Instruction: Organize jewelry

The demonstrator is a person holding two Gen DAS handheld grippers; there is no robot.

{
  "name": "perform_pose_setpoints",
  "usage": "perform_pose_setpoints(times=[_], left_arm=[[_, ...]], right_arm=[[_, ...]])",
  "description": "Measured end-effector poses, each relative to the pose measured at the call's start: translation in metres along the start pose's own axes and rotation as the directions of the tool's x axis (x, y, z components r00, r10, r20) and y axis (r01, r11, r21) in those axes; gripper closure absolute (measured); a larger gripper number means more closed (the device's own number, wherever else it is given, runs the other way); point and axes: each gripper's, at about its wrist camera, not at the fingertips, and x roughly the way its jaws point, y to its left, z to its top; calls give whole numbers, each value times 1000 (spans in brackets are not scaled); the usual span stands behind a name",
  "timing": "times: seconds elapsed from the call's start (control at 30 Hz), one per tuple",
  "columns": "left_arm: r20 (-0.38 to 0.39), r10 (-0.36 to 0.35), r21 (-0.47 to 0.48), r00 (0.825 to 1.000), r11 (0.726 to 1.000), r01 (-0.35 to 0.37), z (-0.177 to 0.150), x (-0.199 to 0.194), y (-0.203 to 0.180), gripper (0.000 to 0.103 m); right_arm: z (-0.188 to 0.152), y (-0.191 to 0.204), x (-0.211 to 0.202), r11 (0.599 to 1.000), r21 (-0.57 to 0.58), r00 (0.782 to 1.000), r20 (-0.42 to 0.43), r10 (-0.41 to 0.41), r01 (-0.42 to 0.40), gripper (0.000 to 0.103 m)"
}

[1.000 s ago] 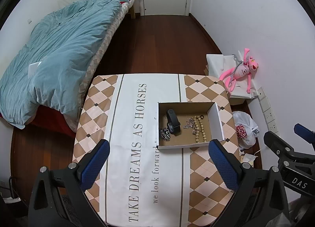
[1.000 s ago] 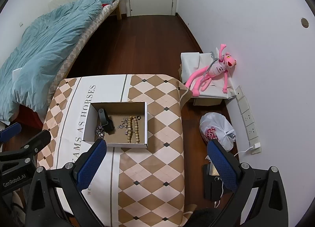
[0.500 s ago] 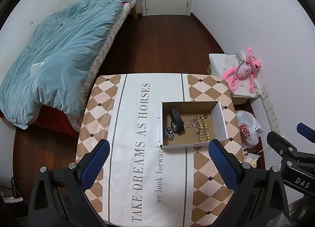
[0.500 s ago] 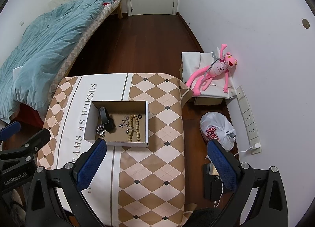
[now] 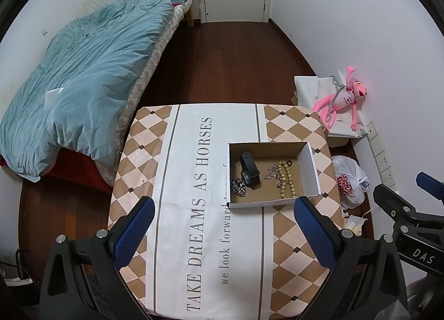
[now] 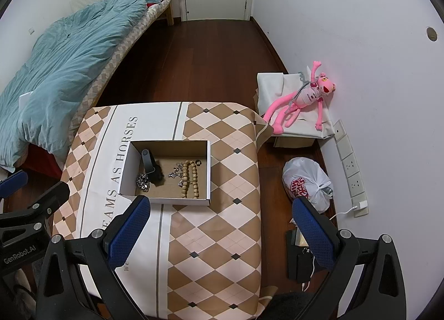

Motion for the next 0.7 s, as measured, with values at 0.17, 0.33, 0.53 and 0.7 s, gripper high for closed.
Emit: perform_pose_setpoints(times=[0.17, 0.33, 0.53, 0.7], left_arm=[[2, 2, 0, 1000, 1000, -2, 0, -2, 0, 1], [0, 4, 3, 1000, 1000, -4, 0, -2, 1, 1], [1, 1, 0, 1000, 1000, -1, -1, -3, 0, 1], [3, -1, -1, 1000, 1000, 1, 0, -5, 0, 1]], right_arm=[[0, 0, -1, 1000, -1, 1000, 0, 0, 0, 0], [1, 0, -1, 1000, -1, 1000, 0, -1, 1, 0], [1, 0, -1, 1000, -1, 1000, -1, 0, 0, 0], [1, -1, -1, 1000, -1, 1000, -1, 1, -1, 0]])
